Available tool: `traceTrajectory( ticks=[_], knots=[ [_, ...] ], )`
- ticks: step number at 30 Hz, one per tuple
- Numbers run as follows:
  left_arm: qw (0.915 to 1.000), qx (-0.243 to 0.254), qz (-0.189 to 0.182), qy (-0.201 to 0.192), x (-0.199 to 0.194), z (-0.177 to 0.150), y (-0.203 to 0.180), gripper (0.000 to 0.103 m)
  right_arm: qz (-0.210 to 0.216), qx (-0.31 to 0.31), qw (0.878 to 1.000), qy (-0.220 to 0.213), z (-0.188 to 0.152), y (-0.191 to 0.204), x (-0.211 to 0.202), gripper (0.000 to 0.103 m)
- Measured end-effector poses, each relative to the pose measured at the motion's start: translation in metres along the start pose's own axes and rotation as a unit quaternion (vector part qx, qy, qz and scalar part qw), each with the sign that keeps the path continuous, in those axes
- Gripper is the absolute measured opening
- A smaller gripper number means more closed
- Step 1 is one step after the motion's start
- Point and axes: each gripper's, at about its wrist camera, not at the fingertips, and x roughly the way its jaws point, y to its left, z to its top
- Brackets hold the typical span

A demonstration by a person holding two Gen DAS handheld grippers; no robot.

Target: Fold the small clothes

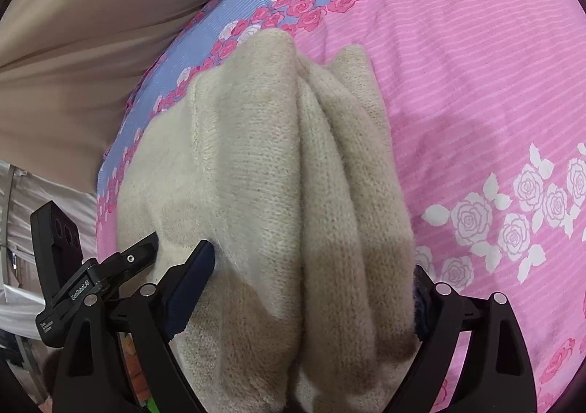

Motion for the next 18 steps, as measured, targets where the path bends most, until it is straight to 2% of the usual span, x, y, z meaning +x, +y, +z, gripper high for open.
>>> traceTrajectory(
  ticks=[4, 5, 6, 7, 9, 12, 18],
  knots=[
    [1.0, 0.009, 0.001, -0.003, 0.001, 0.002, -0.002, 0.098, -0.008, -0.008, 1.0, -0.006, 0.004, 0.006, 0.005, 0.089],
    [1.0, 0.008, -0.003, 0.0, 0.0, 0.003, -0.001, 0.098, -0.006, -0.009, 1.0, -0.009, 0.005, 0.006, 0.005, 0.08],
    [0.9999, 0.006, -0.01, 0.004, 0.0, 0.003, -0.001, 0.089, 0.0, -0.006, 1.0, -0.009, 0.007, 0.006, 0.006, 0.067],
    [0.9992, 0.001, -0.038, 0.008, -0.003, 0.004, -0.001, 0.079, 0.004, 0.0, 1.0, -0.014, 0.006, 0.006, 0.002, 0.062],
    [0.9989, -0.007, -0.046, 0.01, -0.009, 0.006, -0.004, 0.066, 0.009, -0.001, 1.0, -0.02, 0.006, 0.007, -0.005, 0.048],
    [0.9984, -0.001, -0.057, 0.006, -0.023, 0.007, -0.014, 0.052, 0.009, -0.012, 0.999, -0.034, 0.005, 0.018, -0.021, 0.044],
    [0.9951, 0.027, -0.094, -0.008, -0.066, 0.007, -0.041, 0.049, 0.012, -0.016, 0.997, -0.069, 0.004, 0.032, -0.069, 0.044]
  ],
)
